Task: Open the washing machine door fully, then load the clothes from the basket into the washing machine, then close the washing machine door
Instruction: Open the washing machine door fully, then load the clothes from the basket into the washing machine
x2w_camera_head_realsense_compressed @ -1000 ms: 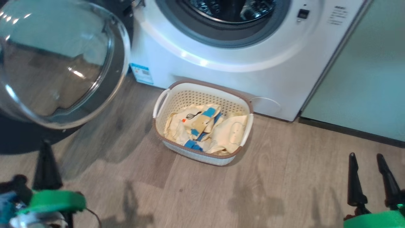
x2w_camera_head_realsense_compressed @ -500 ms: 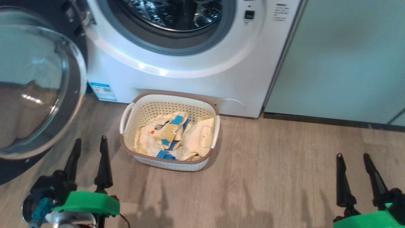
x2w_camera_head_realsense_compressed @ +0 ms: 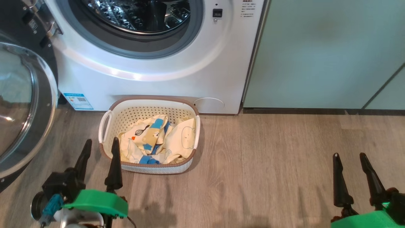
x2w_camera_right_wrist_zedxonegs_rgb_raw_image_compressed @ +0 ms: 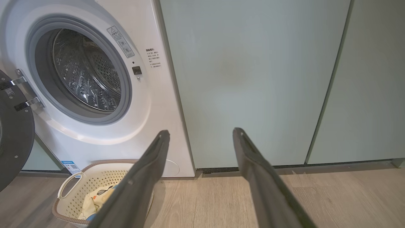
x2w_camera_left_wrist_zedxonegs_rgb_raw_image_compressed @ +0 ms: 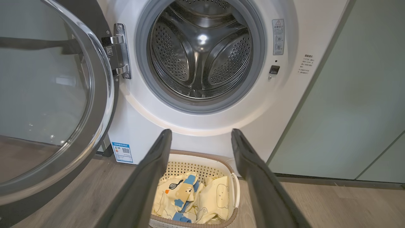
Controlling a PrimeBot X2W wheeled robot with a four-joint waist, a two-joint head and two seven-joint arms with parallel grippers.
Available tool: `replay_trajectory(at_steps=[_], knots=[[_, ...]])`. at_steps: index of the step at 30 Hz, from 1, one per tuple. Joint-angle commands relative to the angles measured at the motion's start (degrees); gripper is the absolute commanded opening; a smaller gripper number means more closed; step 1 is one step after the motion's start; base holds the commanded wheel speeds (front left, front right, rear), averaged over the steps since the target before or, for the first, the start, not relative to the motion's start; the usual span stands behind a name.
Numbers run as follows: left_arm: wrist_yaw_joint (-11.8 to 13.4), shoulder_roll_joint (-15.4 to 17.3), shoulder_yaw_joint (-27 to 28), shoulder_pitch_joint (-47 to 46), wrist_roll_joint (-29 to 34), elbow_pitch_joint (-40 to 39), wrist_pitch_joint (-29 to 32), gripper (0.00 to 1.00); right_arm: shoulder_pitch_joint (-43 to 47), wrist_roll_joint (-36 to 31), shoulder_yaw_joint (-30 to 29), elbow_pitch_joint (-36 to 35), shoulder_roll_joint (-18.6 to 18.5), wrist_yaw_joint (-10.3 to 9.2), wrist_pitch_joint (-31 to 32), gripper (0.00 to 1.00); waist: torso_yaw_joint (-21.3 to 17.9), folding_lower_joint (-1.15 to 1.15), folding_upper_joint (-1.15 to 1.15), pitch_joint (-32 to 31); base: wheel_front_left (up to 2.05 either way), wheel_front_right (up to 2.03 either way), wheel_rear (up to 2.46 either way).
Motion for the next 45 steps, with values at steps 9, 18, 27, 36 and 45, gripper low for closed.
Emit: replay_trajectory(at_steps=[9, 18, 27, 36, 45], knots=[[1.33, 0.61, 1.10, -1.31, -0.10, -2.39, 0.38, 1.00, -1.64, 0.28, 0.93, -2.20, -0.50, -0.15, -0.55, 1.00, -1.29, 0.00, 0.00, 0.03, 0.00, 0.00, 0.00], [1.62, 0.93, 0.67, -1.44, -0.02, -1.72, 0.28, 1.00, -1.58, 0.49, 0.73, -2.01, -0.50, -0.15, -0.55, 1.00, -1.57, 0.00, 0.00, -0.29, 0.00, 0.00, 0.00], [1.42, 1.38, -0.18, -1.65, 0.03, -1.12, 0.30, 1.00, -1.31, 0.80, 0.62, -2.01, -0.50, -0.15, -0.55, 1.00, -1.77, 0.00, 0.00, -0.46, 0.39, -0.38, 0.00], [1.41, 1.66, -0.71, -1.90, -0.16, -0.36, 0.03, 1.00, -1.24, 0.80, 0.49, -2.01, -0.50, -0.15, -0.55, 1.00, -1.95, 0.00, 0.00, -0.60, 1.58, -1.58, 0.00], [0.94, 2.10, -1.30, -2.46, -0.62, -0.11, -0.76, 1.00, -1.41, 0.95, 0.59, -2.06, -0.50, -0.15, -0.55, 1.00, -1.88, 0.00, 0.00, -0.30, 1.82, -1.79, -0.03]])
